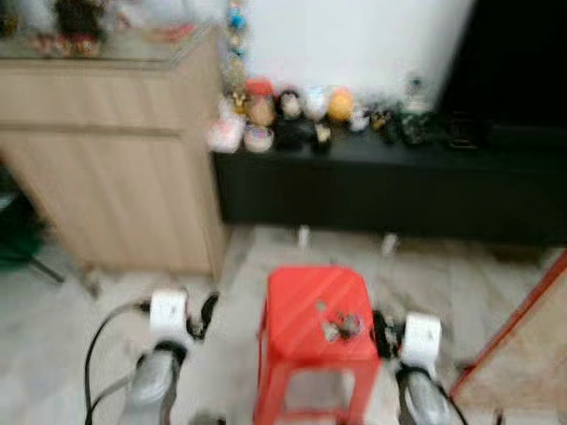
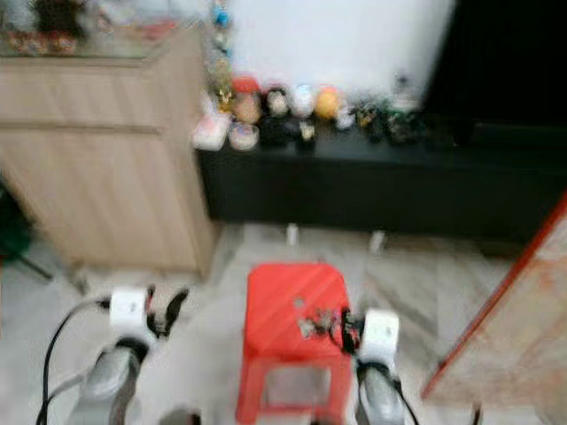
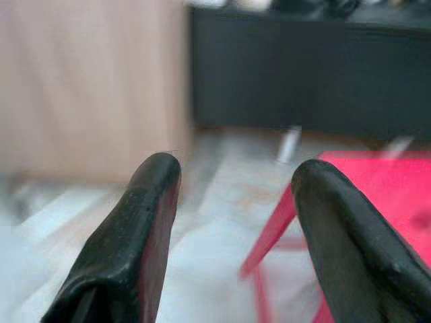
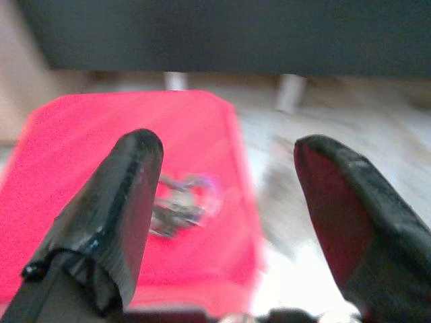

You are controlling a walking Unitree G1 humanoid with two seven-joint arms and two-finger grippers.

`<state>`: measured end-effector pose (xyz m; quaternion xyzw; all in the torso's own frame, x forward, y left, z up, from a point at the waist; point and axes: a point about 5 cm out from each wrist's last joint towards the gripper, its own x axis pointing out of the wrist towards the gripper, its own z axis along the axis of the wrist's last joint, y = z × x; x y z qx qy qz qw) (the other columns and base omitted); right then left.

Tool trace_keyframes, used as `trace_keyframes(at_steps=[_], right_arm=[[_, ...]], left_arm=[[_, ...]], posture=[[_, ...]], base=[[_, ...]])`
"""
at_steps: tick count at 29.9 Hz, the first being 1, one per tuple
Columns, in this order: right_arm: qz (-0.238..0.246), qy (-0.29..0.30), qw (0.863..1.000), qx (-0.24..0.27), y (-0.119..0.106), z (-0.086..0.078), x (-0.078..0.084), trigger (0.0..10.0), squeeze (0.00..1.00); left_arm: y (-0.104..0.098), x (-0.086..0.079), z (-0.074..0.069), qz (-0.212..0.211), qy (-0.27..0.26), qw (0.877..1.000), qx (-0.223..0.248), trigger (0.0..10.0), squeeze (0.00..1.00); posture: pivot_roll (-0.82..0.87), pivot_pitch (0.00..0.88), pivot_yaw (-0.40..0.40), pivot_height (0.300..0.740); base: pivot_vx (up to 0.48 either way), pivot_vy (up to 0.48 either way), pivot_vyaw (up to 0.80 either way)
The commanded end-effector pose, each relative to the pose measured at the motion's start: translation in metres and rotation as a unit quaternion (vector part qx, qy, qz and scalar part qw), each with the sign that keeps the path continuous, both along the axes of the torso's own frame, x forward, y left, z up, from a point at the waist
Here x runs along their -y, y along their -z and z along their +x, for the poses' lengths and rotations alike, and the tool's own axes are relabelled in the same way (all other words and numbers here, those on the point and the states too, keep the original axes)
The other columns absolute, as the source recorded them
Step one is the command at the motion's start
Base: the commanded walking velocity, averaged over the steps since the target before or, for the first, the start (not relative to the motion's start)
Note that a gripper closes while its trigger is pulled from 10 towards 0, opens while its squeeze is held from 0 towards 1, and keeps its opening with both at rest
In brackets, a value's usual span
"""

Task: Hang keys on a hook

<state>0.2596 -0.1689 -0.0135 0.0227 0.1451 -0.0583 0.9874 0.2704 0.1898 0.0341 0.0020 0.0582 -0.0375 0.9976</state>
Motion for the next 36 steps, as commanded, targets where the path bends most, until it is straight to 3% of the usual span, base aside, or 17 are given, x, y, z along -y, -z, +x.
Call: trace_keyframes(at_steps=[1, 16, 36], right_arm=[[0.003, -0.008, 1.0, -0.005, 0.002, -0.001, -0.004, 10.0, 0.0], [0.012, -0.008, 1.0, -0.022, 0.006, -0.004, -0.005, 10.0, 0.0], [0.014, 0.003, 0.997, -0.072, 0.017, -0.009, 0.004, 10.0, 0.0]], left_arm=[[0.01, -0.003, -0.006, 0.0, -0.006, 1.0, -0.025, 10.0, 0.0], [0.015, 0.001, -0.004, -0.006, 0.007, 0.999, -0.034, 10.0, 0.0], [0.015, 0.005, -0.003, -0.01, 0.012, 0.999, -0.033, 10.0, 0.0]], posture=[[0.02, 0.004, -0.051, 0.646], [0.02, 0.005, -0.049, 0.646], [0.02, 0.0, -0.049, 0.646]], base=[[0.0, 0.0, 0.8], [0.0, 0.0, 0.11], [0.291, 0.0, 0.0]])
